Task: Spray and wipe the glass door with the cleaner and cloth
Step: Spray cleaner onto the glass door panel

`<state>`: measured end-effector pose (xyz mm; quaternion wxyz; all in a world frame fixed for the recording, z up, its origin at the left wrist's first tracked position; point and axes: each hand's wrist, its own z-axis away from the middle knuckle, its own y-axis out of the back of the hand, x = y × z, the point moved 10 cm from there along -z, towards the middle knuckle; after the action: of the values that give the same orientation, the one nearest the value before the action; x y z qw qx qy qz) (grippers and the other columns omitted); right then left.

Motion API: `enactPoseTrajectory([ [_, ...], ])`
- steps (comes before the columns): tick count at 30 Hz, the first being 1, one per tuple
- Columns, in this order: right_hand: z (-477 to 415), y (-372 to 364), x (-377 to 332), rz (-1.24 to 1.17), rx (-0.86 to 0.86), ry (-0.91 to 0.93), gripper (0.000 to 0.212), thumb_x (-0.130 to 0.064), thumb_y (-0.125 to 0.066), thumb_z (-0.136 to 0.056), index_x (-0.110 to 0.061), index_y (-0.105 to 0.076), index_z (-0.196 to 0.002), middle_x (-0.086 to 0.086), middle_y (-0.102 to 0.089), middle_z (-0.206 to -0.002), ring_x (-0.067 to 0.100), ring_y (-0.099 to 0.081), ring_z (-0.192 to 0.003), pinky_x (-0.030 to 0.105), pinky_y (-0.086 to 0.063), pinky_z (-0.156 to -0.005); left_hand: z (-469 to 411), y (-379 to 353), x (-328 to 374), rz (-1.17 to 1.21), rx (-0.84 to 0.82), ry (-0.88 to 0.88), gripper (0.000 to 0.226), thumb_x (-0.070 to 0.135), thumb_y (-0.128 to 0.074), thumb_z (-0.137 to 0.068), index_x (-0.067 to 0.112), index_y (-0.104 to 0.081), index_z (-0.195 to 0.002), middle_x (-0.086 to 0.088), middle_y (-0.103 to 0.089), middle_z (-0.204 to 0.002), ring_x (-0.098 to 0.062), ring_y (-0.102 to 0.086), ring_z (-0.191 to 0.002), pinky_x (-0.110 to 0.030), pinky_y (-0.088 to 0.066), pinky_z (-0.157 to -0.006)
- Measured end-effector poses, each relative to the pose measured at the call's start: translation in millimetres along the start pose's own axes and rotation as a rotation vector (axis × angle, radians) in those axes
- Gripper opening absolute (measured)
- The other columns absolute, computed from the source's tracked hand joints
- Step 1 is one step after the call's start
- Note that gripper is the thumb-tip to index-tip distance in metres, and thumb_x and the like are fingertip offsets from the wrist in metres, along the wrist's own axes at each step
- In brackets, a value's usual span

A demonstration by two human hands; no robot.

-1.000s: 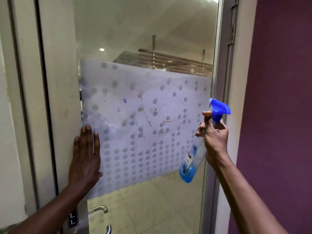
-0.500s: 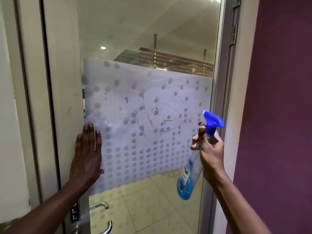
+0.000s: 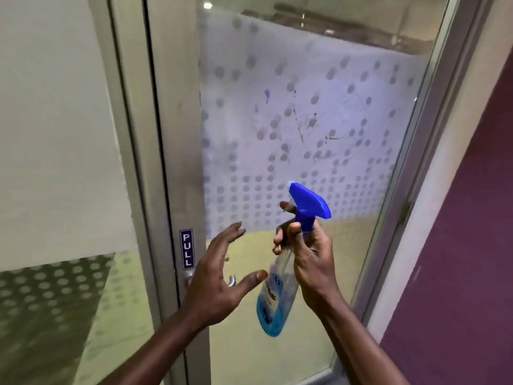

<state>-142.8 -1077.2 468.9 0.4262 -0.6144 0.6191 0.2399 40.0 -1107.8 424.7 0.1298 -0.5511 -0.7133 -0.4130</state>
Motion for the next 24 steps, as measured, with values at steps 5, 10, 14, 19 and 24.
enactPoseTrajectory([
  [5, 35.4, -40.6, 26.7, -0.007, -0.066, -0.071, 0.055, -0.055, -0.067, -0.094, -0.018, -0.065, -0.135, 0.003, -0.067, -0.079, 0.016, -0.061, -0.072, 0.03, -0.056, -0.074, 80.5, -14.6, -16.7, 0.114, -0.06, 0.162, 0.1, 0.065, -0.088, -0.078, 0.032, -0.048, -0.164, 0.02, -0.053, -0.169, 0.001, -0.047, -0.158, -0.017, -0.039, -0.129],
  [10, 69.9, -68.3, 39.6, -0.033, -0.116, -0.135, 0.074, -0.076, -0.074, -0.084, -0.015, -0.065, -0.126, 0.006, -0.067, -0.081, 0.018, -0.063, -0.074, 0.032, -0.057, -0.073, 135.6, -14.4, -37.2, 0.215, -0.064, 0.332, 0.104, 0.048, -0.101, -0.077, 0.041, -0.043, -0.163, 0.029, -0.06, -0.156, 0.003, -0.056, -0.149, -0.013, -0.051, -0.117],
  [14, 99.2, -83.8, 50.9, -0.036, -0.147, -0.198, 0.075, -0.077, -0.078, -0.079, -0.012, -0.064, -0.114, 0.008, -0.067, -0.08, 0.019, -0.065, -0.076, 0.035, -0.058, -0.072, 174.0, -6.5, -45.9, 0.252, -0.016, 0.416, 0.1, 0.04, -0.104, -0.075, 0.037, -0.048, -0.158, 0.031, -0.065, -0.148, 0.001, -0.061, -0.144, -0.012, -0.053, -0.113],
  [19, 128.5, -93.5, 63.8, -0.028, -0.214, -0.264, 0.069, -0.073, -0.071, -0.087, -0.01, -0.063, -0.112, 0.01, -0.071, -0.085, 0.022, -0.068, -0.08, 0.039, -0.059, -0.077, 213.5, 5.8, -46.9, 0.17, 0.092, 0.473, 0.1, 0.041, -0.108, -0.07, 0.027, -0.056, -0.154, 0.016, -0.071, -0.146, -0.009, -0.068, -0.138, -0.02, -0.06, -0.11],
  [24, 149.8, -105.1, 80.9, 0.07, -0.408, -0.284, 0.041, -0.049, -0.07, -0.097, -0.016, -0.066, -0.121, 0.021, -0.078, -0.104, 0.021, -0.08, -0.097, 0.03, -0.062, -0.087, 252.4, 15.8, -45.5, 0.08, 0.24, 0.558, 0.101, 0.038, -0.109, -0.069, 0.022, -0.056, -0.153, 0.012, -0.069, -0.147, -0.007, -0.066, -0.138, -0.014, -0.057, -0.108],
])
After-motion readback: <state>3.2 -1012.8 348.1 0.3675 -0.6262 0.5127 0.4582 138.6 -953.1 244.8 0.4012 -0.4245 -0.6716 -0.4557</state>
